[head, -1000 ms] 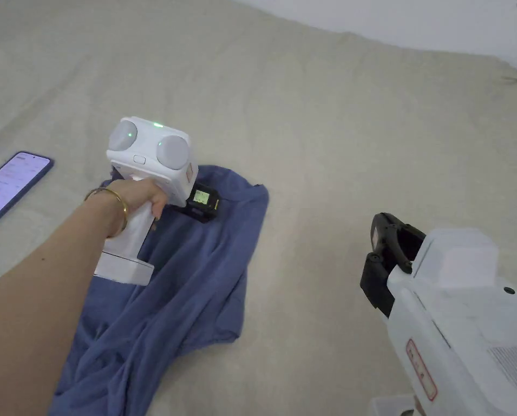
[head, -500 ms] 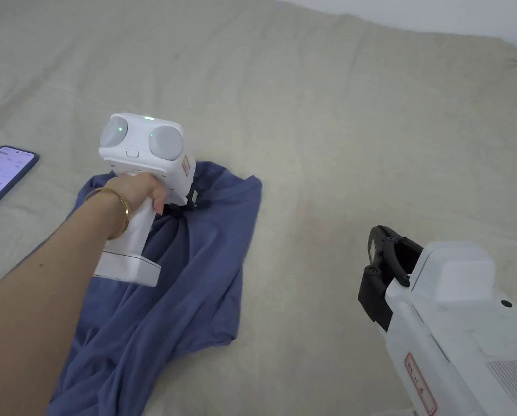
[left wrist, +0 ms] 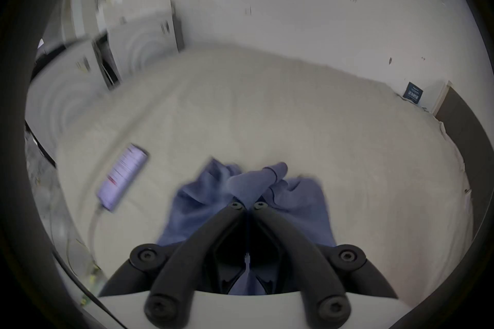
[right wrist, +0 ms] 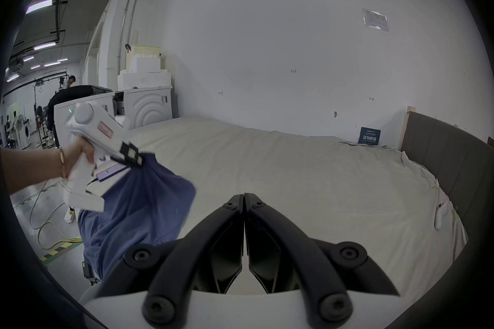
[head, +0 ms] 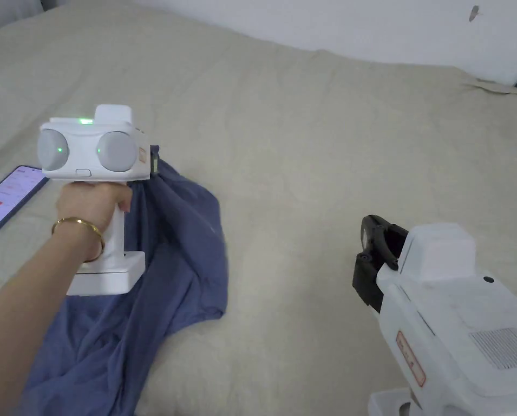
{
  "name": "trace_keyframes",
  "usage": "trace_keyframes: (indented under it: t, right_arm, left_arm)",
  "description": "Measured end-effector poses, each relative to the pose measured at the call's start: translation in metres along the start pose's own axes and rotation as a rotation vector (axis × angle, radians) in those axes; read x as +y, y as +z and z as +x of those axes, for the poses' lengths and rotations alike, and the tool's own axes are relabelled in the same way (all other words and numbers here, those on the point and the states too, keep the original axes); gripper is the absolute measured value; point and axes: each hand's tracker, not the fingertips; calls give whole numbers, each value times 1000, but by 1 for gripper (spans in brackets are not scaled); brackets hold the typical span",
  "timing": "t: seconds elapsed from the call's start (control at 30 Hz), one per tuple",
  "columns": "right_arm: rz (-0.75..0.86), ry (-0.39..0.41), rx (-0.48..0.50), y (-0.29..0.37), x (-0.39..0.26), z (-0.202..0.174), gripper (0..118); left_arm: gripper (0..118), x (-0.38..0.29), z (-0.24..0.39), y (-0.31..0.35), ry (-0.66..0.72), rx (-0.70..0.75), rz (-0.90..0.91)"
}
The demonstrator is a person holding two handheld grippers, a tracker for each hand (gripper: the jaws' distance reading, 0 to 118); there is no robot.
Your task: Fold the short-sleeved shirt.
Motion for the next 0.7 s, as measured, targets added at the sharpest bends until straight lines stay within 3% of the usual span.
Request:
trace_keyframes:
  t: [0.4, 0.7]
  right_arm:
    - [109, 9, 0, 66, 17, 0, 0]
    - [154, -10, -50, 91, 17, 20, 0]
  left_arm:
    - [0, 62, -60, 130, 162, 24, 216]
    - [0, 140, -17, 209, 21, -10, 418]
